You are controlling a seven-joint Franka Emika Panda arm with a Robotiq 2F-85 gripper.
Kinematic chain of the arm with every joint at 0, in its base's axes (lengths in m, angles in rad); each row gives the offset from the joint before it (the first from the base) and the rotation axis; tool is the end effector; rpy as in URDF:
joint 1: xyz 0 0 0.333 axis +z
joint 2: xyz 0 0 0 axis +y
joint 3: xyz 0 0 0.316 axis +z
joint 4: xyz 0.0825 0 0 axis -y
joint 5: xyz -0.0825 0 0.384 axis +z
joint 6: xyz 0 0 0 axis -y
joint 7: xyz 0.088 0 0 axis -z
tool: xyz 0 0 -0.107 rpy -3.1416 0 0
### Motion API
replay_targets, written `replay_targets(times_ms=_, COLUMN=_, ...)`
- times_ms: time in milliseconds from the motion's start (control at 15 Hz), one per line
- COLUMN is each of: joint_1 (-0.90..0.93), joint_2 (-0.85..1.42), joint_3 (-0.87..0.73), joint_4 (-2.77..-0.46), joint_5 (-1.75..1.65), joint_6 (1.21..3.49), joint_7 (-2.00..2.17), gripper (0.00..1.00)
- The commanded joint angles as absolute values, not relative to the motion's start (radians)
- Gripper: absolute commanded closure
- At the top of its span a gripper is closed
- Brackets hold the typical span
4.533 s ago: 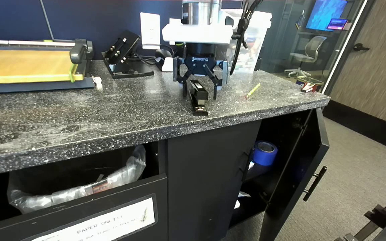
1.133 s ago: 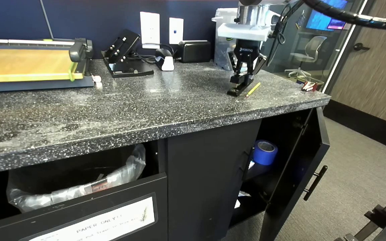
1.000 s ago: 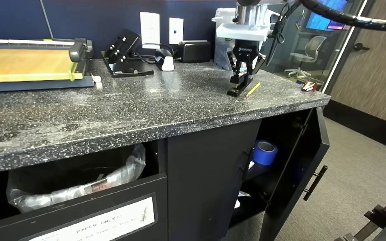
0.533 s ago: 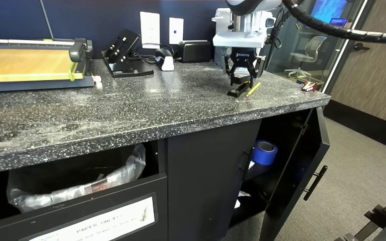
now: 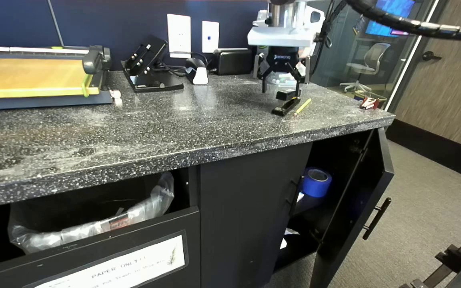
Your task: Move the stapler to the right
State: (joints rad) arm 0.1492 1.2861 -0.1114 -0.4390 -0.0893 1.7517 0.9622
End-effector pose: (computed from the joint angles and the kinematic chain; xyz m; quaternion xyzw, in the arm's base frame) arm 0.8058 0.0798 0.2634 0.9111 -0.4003 0.0618 0.0764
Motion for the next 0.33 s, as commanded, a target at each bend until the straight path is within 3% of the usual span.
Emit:
replay_targets(times_ms=0, joint_1=0.135, joint_2=1.191, joint_3=-0.032, joint_4=-0.451, joint_5=-0.018, joint_6=1.648, joint_7=0.840, gripper=0.00)
replay_targets(times_ms=133, joint_1=0.118, joint_2=1.134, joint_3=-0.003, joint_4=-0.462, joint_5=0.022, joint_6=1.549, joint_7=0.791, gripper=0.00)
replay_targets(times_ms=267, joint_1=0.139, joint_2=1.165, joint_3=-0.036, joint_4=-0.453, joint_5=-0.001, joint_6=1.598, joint_7=0.833, gripper=0.00)
